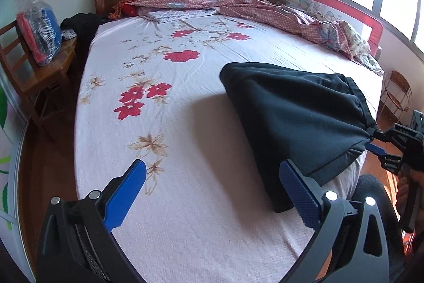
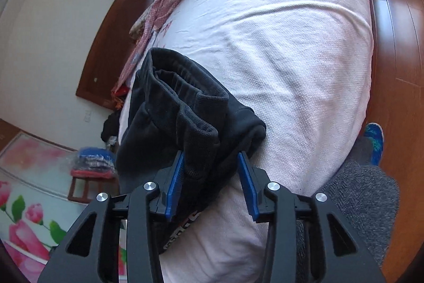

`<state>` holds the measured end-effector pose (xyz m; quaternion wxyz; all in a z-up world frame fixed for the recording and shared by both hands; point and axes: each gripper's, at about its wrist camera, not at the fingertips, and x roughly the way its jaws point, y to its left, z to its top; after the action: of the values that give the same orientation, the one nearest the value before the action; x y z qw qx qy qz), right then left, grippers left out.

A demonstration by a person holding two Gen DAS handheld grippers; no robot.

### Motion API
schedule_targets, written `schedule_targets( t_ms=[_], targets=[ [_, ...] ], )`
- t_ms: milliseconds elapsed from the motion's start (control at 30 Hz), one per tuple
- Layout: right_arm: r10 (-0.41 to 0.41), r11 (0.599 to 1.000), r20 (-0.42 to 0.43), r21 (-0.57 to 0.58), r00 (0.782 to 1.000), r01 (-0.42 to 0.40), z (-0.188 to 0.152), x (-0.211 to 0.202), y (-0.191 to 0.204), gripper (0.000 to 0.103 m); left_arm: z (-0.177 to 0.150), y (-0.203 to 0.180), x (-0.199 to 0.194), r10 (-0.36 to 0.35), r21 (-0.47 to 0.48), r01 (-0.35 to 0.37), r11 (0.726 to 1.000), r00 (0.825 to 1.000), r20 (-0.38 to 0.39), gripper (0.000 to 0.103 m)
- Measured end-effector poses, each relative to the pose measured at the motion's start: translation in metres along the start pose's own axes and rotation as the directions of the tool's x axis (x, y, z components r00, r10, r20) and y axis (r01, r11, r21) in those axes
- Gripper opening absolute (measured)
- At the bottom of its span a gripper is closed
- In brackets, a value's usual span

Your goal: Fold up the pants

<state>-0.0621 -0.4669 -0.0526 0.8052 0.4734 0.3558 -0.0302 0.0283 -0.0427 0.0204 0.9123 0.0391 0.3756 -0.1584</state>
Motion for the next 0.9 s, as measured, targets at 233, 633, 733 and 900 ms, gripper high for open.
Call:
schedule_targets(
  t_ms=[233,633,733,900],
  targets=[
    [0.026,0.990,0.147,-0.139,0.989,-0.005,0.019,-0.051,0.058,0.041,0.021,-0.072,0.008,-0.254,0.202,0.238,0.950,0.965,0.060,0.101],
    [0.083,0.969,-0.061,-0.230,0.995,-0.095,0.084,0.090,0.099,0.033,-0.001,-0.171,0.048,-0.471,0.381,0.485,0.787,0.872,-0.135,0.101],
    [0.039,0.982,-0.040,-0.181,0.998,-0.046,0.097,0.102,0.072,0.000,-0.017,-0.173,0.059,-0.448,0.400,0.481,0.781,0.876,-0.178,0.101],
    [0.067,0.986,-0.034,-0.153,0.997,-0.071,0.091,0.088,0.069,0.000,-0.023,-0.182,0.053,-0.431,0.430,0.466,0.773,0.883,-0.183,0.101]
  ],
)
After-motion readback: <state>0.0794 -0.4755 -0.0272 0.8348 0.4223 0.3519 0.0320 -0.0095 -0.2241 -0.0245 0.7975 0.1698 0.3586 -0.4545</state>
